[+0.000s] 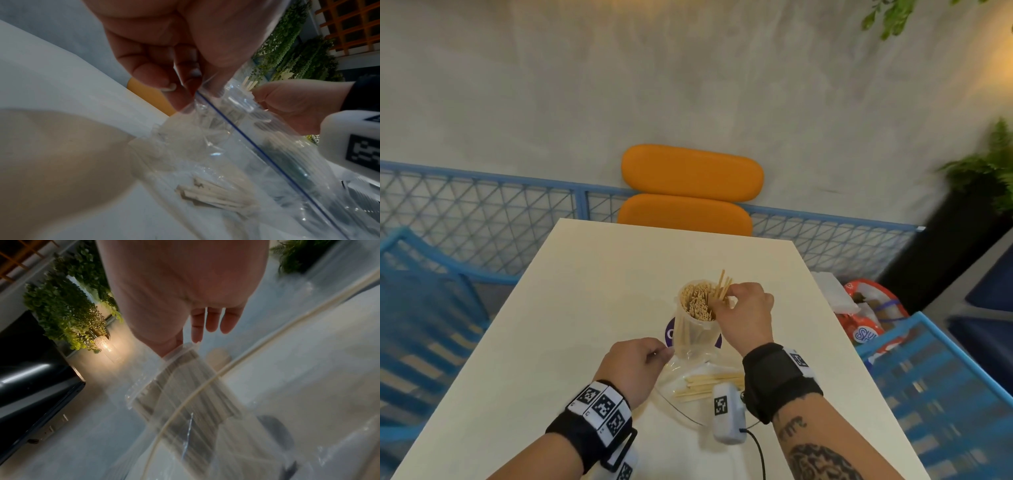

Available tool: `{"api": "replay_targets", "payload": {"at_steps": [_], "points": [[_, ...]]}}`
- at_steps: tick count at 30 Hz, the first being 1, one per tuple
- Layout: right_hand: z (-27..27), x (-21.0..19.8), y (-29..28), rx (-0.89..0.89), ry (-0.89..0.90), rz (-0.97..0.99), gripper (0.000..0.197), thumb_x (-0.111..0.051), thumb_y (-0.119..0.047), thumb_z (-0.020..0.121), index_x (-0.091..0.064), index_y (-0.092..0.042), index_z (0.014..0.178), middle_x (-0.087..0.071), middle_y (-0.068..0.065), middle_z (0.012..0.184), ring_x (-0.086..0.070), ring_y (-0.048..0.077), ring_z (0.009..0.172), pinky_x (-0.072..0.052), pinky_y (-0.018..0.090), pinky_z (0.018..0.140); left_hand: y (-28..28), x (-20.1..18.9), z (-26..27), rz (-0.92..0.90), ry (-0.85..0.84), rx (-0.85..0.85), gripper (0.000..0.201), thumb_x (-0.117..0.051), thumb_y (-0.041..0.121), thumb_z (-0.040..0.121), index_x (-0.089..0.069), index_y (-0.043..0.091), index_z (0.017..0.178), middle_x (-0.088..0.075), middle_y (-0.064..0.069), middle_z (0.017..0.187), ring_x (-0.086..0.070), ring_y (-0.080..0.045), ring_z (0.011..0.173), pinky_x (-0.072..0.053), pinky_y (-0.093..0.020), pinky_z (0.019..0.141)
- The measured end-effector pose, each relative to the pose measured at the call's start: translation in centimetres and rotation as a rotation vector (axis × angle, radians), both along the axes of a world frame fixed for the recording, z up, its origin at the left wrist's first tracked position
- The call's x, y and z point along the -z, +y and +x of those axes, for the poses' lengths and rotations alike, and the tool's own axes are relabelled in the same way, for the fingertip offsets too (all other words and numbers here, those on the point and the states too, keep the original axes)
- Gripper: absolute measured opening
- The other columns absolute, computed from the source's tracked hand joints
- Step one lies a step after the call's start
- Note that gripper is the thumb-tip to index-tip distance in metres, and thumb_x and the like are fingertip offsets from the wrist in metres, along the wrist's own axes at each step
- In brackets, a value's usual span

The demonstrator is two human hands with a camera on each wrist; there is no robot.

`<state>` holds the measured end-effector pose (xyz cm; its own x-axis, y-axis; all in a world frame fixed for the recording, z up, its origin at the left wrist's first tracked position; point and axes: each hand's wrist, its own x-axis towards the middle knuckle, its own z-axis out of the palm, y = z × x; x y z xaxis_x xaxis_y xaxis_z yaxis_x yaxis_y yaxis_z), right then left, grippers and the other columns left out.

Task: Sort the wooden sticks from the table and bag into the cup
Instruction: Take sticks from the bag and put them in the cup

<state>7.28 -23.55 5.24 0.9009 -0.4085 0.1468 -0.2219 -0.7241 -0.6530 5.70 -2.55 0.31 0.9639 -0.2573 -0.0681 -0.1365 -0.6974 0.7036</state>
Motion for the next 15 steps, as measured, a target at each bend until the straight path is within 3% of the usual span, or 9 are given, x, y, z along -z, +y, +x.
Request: {"api": "replay_targets", "payload": {"at_steps": [3,6,9,12,15], "points": [[-0.1,-0.4,-0.4,-0.078,-0.110,0.054,0.047,-0.065,-0.032,0.092,-0.054,-0.021,0.137,-0.048,-0.003,0.139,-0.035,0.020,0.131,-0.029,0.024,0.101,-0.1,-0.1,0.0,-0.007,0.003,-0.002,0.027,-0.054,0.050,0.096,-0.064,0.037,0.075,-0.067,0.009,0.073,-0.062,-0.006,0.074,-0.048,-0.023,0.070],[0.3,-1.4,-0.4,-0.171,-0.128,0.133,0.057,-0.053,-0.029,0.101,-0.032,-0.023,0.154,-0.035,-0.004,0.157,-0.027,0.015,0.145,-0.024,0.030,0.118,-0.1,-0.1,0.0,-0.019,0.005,-0.011,0.024,-0.055,0.050,0.096,-0.065,0.038,0.078,-0.069,0.010,0.075,-0.063,-0.004,0.075,-0.049,-0.023,0.072],[1.1,-2.0,-0.5,-0.285,-0.013,-0.030,0.060,-0.045,-0.029,0.104,-0.020,-0.024,0.159,-0.022,-0.005,0.164,-0.018,0.014,0.151,-0.017,0.030,0.121,-0.2,-0.3,-0.1,-0.027,0.011,-0.016,0.022,-0.055,0.048,0.096,-0.066,0.038,0.080,-0.069,0.012,0.076,-0.063,-0.003,0.076,-0.048,-0.022,0.071],[1.7,-2.4,-0.6,-0.374,0.036,-0.198,0.058,-0.040,-0.032,0.105,-0.019,-0.023,0.159,-0.019,-0.004,0.166,-0.015,0.015,0.152,-0.017,0.032,0.121,-0.3,-0.4,-0.3,-0.034,0.014,-0.022,0.021,-0.056,0.047,0.096,-0.067,0.036,0.082,-0.068,0.011,0.075,-0.062,-0.004,0.073,-0.047,-0.021,0.068],[1.7,-2.4,-0.4,-0.408,0.064,-0.333,0.053,-0.033,-0.039,0.107,-0.027,-0.020,0.157,-0.028,0.000,0.163,-0.019,0.017,0.152,-0.019,0.032,0.119,-0.3,-0.4,-0.3,-0.009,0.005,-0.017,0.024,-0.055,0.047,0.096,-0.066,0.035,0.078,-0.067,0.010,0.073,-0.061,-0.005,0.072,-0.048,-0.022,0.067]]}}
